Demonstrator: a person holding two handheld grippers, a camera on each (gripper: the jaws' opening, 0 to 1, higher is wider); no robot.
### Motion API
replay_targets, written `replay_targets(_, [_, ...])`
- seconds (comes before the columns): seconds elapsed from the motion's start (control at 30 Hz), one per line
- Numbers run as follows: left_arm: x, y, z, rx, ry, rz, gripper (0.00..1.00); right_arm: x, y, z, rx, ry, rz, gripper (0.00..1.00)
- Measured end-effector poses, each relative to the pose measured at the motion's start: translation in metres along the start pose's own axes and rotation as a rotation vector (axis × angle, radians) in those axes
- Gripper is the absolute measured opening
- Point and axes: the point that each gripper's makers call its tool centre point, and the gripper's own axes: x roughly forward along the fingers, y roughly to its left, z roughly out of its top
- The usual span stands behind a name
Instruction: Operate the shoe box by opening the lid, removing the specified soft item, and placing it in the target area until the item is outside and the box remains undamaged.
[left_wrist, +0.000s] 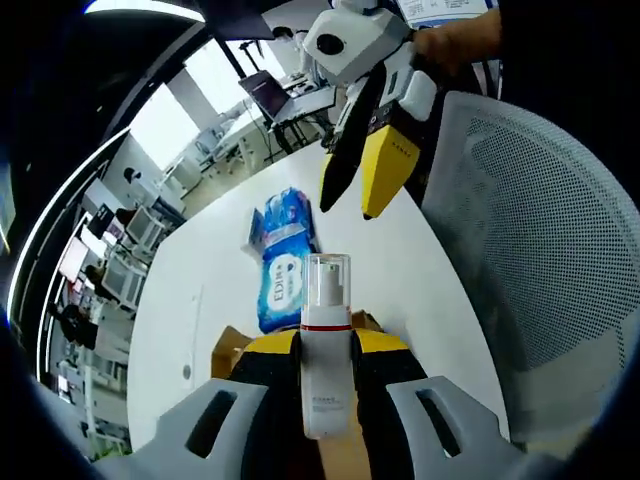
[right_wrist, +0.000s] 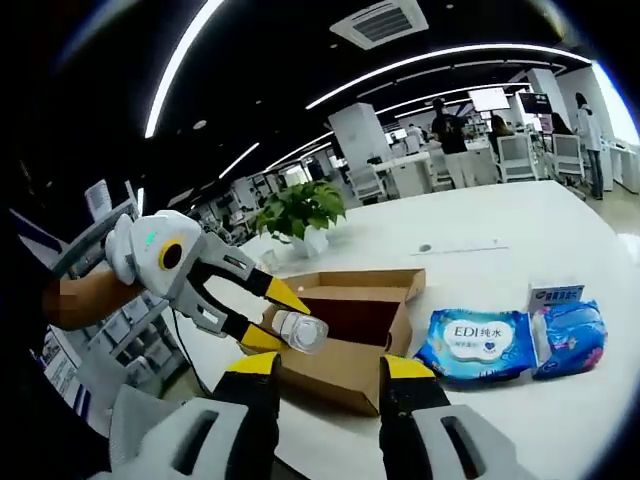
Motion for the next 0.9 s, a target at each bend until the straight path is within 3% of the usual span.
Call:
replay_targets(0.57, [0.011, -0.005, 0.019, 0.075, -0.049, 0.019, 0.19, 0.024, 0.011, -0.002, 0.027, 0.044, 0.050, 0.24])
replay_targets(0.9, [0.012, -0.003, 0.027, 0.101, -0.085, 0.045, 0.19, 0.029, 0.008, -0.002, 0.105, 0.045, 0.071, 0.21])
